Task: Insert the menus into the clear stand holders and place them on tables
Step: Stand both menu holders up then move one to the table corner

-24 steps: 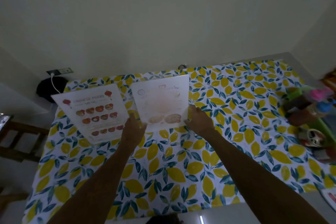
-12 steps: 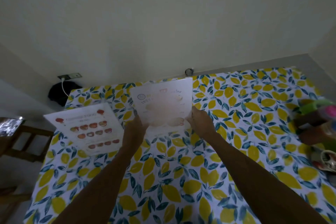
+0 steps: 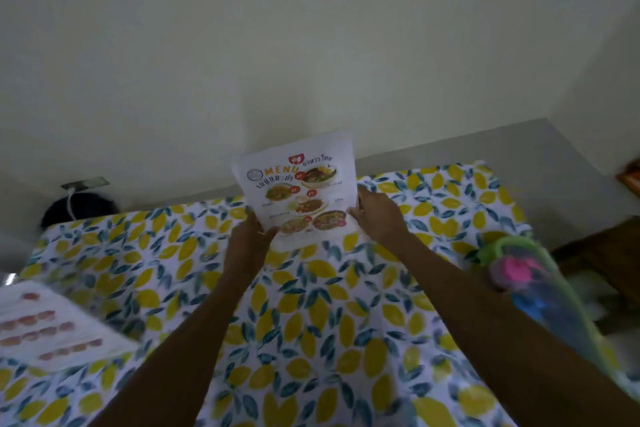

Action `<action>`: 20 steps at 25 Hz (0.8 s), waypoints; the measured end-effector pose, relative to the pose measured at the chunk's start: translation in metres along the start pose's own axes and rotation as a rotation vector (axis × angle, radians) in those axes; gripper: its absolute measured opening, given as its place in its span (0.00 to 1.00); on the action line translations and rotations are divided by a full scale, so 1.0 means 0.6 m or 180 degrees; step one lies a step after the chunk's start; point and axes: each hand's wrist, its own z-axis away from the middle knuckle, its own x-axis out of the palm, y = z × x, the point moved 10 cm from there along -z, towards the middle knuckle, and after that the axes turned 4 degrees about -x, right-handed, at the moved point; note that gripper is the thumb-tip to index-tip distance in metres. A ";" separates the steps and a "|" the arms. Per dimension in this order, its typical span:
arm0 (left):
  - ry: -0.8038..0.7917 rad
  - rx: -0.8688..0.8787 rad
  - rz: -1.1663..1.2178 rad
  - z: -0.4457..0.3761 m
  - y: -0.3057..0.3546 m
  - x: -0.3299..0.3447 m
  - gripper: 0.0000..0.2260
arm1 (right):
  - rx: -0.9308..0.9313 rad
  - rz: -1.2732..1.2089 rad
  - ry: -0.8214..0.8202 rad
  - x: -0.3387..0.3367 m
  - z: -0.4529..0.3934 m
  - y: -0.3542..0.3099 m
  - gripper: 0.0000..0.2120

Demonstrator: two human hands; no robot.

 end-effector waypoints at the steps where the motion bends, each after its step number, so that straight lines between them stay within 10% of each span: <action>1: 0.0012 0.0068 0.0072 -0.004 0.041 0.027 0.22 | 0.0023 0.0100 -0.0006 -0.028 -0.008 0.039 0.18; 10: -0.0367 0.0708 0.0194 -0.047 0.344 0.278 0.17 | 0.0523 0.0353 0.0165 -0.213 -0.039 0.379 0.19; 20: -0.0750 0.0635 -0.0012 -0.080 0.390 0.422 0.17 | 0.0788 0.0219 0.0043 -0.176 -0.038 0.535 0.19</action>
